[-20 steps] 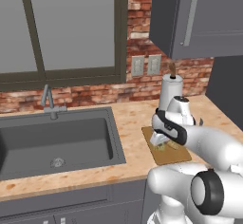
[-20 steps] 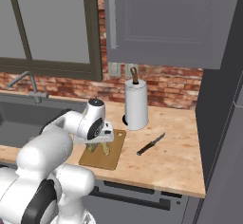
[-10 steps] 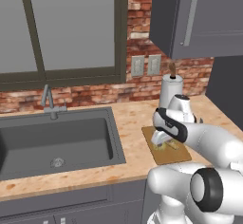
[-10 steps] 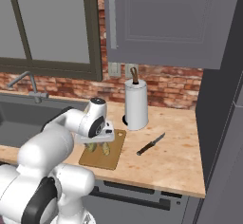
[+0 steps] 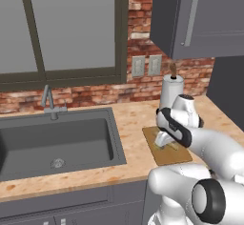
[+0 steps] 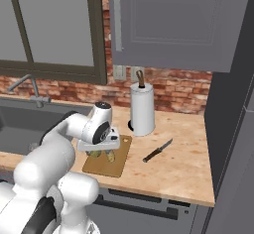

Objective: Retrieve the sausage and cheese from the fridge and place them on the cutting board on the counter.

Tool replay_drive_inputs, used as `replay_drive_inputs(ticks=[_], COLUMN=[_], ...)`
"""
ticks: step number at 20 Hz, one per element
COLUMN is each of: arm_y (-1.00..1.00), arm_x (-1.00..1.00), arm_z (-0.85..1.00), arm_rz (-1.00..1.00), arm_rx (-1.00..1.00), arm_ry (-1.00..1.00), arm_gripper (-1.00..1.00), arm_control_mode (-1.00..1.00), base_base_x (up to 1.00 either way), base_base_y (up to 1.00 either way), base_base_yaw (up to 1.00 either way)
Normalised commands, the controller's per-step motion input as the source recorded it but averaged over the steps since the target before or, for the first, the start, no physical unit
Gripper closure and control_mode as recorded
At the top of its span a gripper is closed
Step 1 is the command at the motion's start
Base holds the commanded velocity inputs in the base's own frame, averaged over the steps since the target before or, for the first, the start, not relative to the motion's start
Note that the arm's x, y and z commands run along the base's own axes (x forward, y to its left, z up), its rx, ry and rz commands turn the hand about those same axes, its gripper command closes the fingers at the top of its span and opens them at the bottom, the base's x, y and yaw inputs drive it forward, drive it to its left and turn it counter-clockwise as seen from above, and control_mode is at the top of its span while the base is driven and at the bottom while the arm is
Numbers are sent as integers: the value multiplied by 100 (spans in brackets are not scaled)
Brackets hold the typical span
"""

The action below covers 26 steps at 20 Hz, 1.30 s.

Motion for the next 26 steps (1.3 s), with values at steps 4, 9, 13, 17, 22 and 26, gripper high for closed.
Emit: replay_drive_inputs(ticks=[4, 9, 13, 17, 22, 26], arm_y=[-11, -13, 5, 21, 24, 28], arm_x=[-17, -19, -40, -57, -59, -39], arm_z=[17, 23, 19, 12, 21, 23], arm_rz=[3, 3, 1, 0, -2, -5], arm_rx=[0, 3, 3, 0, 0, 0], arm_ry=[0, 0, 0, 0, -16, -29], arm_gripper=[-100, -100, -100, -100, -100, -100], arm_control_mode=[-100, -100, -100, -100, -100, -100], base_base_x=[0, 0, 0, 0, 0, 0], base_base_y=[0, 0, 0, 0, 0, 0], base_base_yaw=[0, 0, 0, 0, 0, 0])
